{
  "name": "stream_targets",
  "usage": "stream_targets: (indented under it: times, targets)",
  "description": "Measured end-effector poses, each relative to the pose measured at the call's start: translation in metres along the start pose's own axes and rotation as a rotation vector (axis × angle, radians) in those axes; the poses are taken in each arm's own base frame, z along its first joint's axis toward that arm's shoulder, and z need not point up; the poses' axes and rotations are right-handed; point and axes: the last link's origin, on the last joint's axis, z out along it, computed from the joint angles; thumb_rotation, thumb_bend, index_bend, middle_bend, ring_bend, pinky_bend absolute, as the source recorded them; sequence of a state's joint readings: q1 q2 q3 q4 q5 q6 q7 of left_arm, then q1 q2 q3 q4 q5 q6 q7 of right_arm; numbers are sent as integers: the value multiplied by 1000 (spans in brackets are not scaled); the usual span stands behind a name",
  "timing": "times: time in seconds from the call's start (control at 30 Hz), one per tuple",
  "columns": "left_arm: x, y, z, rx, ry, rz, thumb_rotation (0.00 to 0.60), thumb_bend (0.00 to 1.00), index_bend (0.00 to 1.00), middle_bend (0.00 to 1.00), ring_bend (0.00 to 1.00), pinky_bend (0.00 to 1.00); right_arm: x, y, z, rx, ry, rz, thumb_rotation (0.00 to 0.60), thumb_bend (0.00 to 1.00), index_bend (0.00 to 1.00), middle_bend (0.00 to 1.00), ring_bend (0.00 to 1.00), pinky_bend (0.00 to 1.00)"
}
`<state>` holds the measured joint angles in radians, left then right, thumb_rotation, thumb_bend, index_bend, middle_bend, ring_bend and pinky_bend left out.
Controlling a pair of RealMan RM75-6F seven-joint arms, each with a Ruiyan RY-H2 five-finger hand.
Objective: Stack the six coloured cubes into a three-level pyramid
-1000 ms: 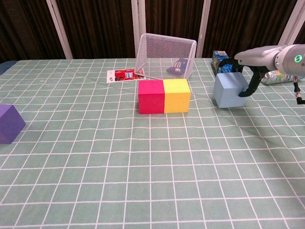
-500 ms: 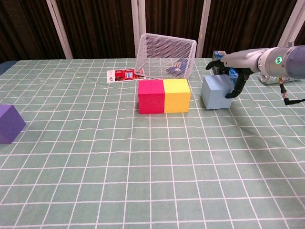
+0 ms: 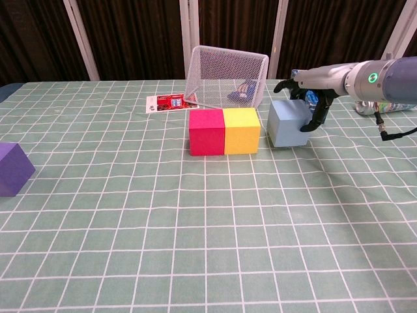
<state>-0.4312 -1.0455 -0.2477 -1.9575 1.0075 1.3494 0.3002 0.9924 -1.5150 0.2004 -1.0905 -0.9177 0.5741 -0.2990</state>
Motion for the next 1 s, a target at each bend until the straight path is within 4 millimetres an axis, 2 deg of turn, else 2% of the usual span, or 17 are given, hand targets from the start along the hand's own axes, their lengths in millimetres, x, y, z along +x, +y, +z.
stream_targets:
  times: [0.47, 1.0]
  targets:
    - [2, -1, 0, 2, 3, -6, 600, 107, 0, 0, 0, 0, 4, -20, 6, 35, 8, -29, 600, 299, 0, 396, 252, 0]
    - [1, -2, 1, 7, -4, -7, 600, 107, 0, 0, 0, 0, -1, -20, 13, 11, -4, -30, 600, 299, 0, 396, 252, 0]
